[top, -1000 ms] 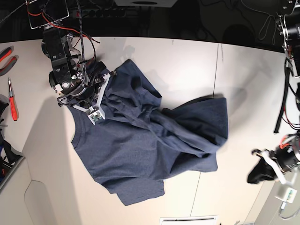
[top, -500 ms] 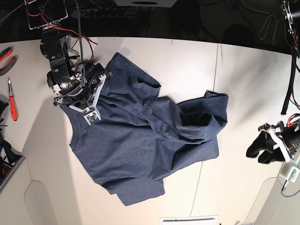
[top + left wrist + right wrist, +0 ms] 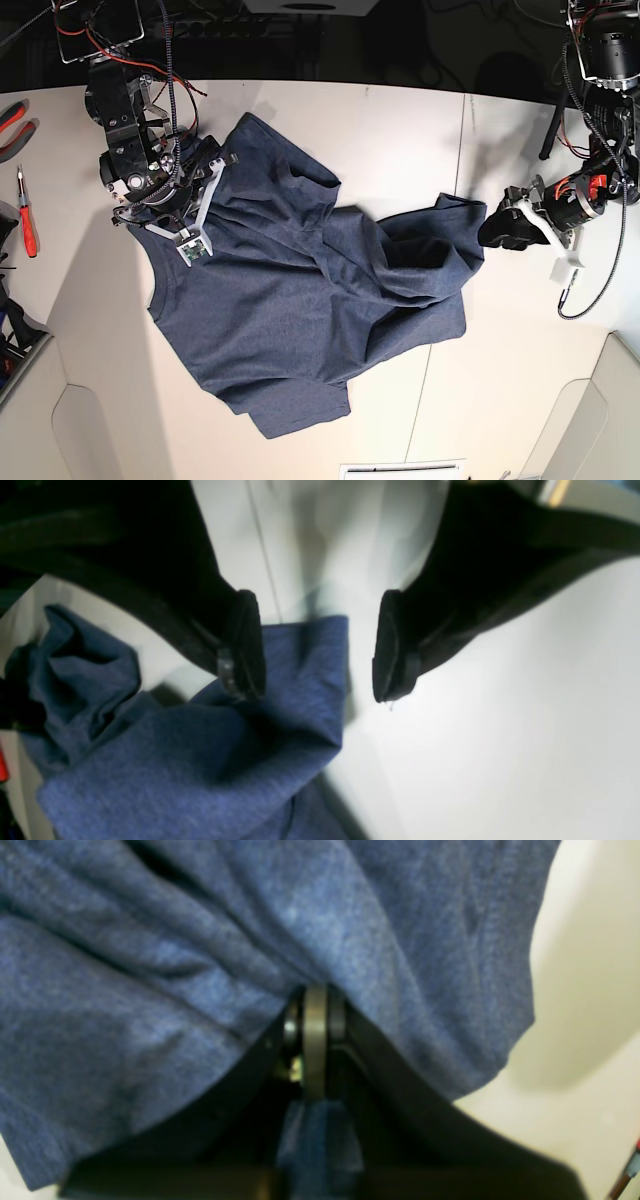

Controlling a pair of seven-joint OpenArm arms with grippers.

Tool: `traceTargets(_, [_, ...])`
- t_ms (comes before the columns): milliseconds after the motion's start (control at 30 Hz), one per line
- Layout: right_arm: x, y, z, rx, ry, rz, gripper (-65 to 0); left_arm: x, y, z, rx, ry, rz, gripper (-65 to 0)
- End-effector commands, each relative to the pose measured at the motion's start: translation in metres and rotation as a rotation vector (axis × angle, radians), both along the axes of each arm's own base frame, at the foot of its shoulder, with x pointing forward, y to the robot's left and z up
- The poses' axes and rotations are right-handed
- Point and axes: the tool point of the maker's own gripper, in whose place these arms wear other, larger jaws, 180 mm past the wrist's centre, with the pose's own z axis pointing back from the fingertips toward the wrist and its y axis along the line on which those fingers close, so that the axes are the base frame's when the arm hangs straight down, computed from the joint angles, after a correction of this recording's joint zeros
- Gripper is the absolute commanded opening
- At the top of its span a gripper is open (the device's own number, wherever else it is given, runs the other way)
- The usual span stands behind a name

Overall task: Layout the t-shirt on the table in an organized manner, then fold the t-shirt properly
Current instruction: 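Grasp the hem with the left gripper and drag it outward, then swing the held hem with the left gripper and lay it flat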

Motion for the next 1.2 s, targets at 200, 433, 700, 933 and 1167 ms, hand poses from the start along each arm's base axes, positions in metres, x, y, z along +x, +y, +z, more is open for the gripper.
traceTargets(200, [-0.031,-0.023,-0.013,-0.087,0.132,-0.02,-65.0,0.011,-0.016,0.002,0.015,-0.053,-0.017,-27.7])
traceTargets(433, [-0.031,-0.023,-0.013,-0.088,0.132,-0.02,-65.0,0.01,-0.034,-0.014,0.105,-0.033,-0.075,-27.9])
traceTargets(700, [-0.031,-0.023,-0.013,-0.087,0.132,-0.02,-65.0,0.016,-0.031,-0.009,0.197,-0.066,-0.159,-65.0])
traceTargets(933, [-0.031,-0.023,-0.013,-0.088,0.133,-0.02,-65.0,0.084,0.045,0.092,0.334,-0.222,-0.091,-65.0])
traceTargets(1167, [-0.031,-0.023,-0.013,-0.088,0.133,-0.02,-65.0,0.144,0.041,0.228,0.249,-0.541,-0.05,-65.0])
